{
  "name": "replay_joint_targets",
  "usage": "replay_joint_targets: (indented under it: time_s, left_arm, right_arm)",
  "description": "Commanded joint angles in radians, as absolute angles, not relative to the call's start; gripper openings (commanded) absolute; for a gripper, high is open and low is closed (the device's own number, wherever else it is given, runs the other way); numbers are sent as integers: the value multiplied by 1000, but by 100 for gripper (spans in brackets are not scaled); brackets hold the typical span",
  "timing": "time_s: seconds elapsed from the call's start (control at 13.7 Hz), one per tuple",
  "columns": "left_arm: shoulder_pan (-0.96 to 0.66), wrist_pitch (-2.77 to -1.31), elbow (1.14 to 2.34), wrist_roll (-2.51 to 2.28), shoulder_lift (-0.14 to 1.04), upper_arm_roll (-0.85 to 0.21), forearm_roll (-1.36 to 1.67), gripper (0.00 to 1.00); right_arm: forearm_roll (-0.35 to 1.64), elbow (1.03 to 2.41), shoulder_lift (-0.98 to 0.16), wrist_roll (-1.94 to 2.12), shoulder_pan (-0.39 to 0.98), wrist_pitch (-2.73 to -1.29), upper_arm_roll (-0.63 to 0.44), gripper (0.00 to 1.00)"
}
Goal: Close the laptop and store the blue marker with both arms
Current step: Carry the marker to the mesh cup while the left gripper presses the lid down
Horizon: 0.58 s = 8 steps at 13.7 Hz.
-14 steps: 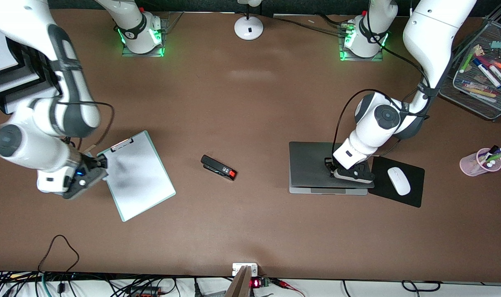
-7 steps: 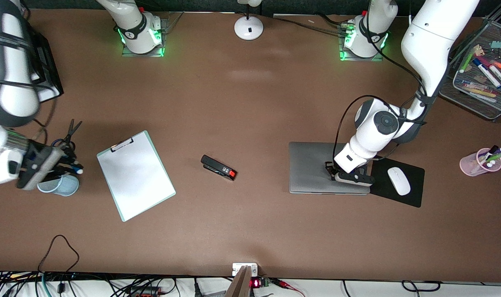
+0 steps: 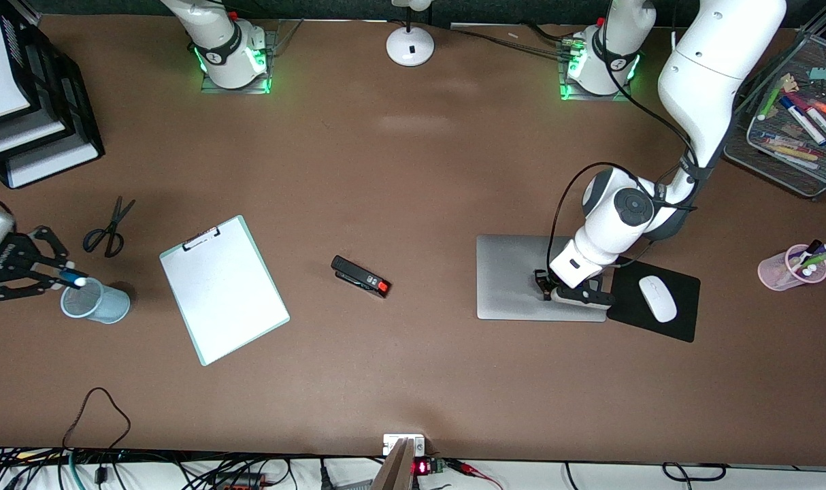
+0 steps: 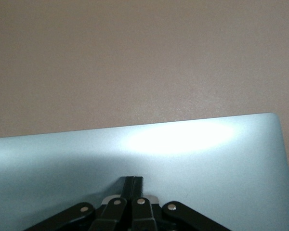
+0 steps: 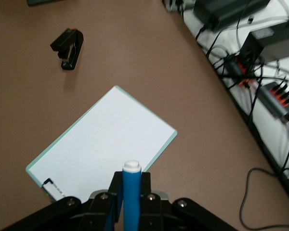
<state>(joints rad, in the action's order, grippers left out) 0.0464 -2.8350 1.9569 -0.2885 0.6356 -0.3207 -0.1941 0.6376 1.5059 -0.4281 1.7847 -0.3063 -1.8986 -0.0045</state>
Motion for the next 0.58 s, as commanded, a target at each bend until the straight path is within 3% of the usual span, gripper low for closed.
replay_joint_targets:
  time_s: [0.0, 0.22, 0.51]
  left_arm:
    - [41, -2827, 1936, -304, 620, -313, -222, 0]
    - [54, -2691, 1892, -296, 572, -321, -222, 0]
    - [51, -2385, 1745, -291, 531, -347, -222, 0]
  right_arm:
    - [782, 1488, -469, 1960, -377, -1858, 6, 7]
    - [888, 1482, -518, 2071, -443, -1810, 6, 7]
    - [955, 1324, -652, 2147, -485, -1711, 6, 7]
